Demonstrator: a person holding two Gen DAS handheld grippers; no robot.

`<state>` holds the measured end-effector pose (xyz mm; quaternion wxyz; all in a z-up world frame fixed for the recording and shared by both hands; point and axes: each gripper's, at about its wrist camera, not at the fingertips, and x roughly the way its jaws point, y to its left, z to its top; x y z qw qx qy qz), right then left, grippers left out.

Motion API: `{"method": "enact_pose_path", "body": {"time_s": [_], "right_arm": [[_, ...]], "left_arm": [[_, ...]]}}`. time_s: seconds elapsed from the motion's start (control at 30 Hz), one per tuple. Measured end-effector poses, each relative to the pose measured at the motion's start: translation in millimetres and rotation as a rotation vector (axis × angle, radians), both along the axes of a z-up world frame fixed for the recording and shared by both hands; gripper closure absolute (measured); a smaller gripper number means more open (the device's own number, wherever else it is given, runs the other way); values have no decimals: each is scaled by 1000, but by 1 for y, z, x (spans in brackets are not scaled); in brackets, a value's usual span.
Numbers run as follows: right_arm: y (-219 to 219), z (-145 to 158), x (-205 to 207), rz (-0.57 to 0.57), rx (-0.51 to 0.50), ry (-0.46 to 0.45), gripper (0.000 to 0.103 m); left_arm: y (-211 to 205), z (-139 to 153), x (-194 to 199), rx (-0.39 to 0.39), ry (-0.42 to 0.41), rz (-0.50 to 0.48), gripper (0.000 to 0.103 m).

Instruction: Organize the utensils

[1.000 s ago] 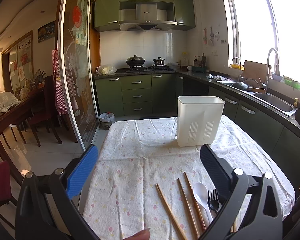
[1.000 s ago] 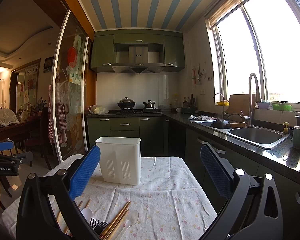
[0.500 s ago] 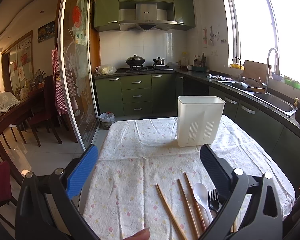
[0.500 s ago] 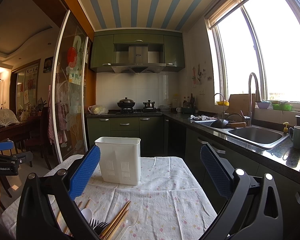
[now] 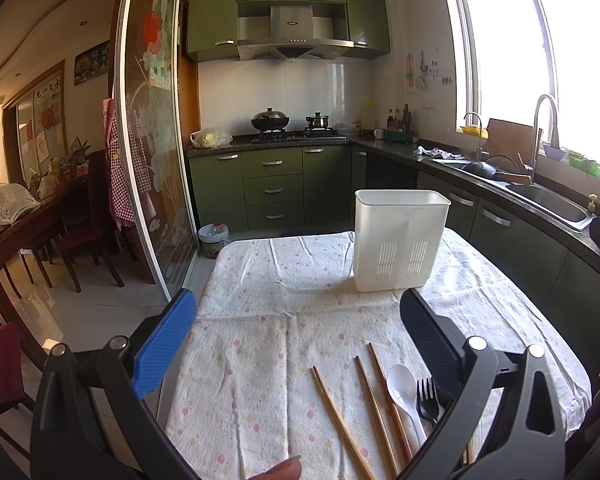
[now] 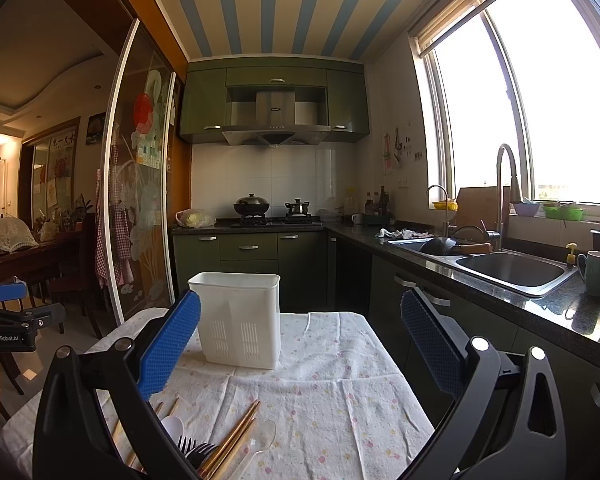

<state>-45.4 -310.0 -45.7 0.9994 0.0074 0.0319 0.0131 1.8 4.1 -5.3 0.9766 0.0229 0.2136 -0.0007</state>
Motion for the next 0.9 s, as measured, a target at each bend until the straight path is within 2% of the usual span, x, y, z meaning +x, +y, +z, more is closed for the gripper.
{"method": "enact_pose_path", "body": {"time_s": [0.33,0.5,0.77,0.9], "right_arm": [[0,-2,5,-5,-1,5,4],[-1,-5,16,13,10,69,4],[-1,-17,63,208,91,371,4],[0,-32,91,254,120,568,4]], "left_arm": [[-1,-3,1,0,8,-3,6],[-5,-7,11,9,88,-25,6],[-19,-42,53,-17,470,-110,6],[-20,-73,74,-103,699,-144,6]]}}
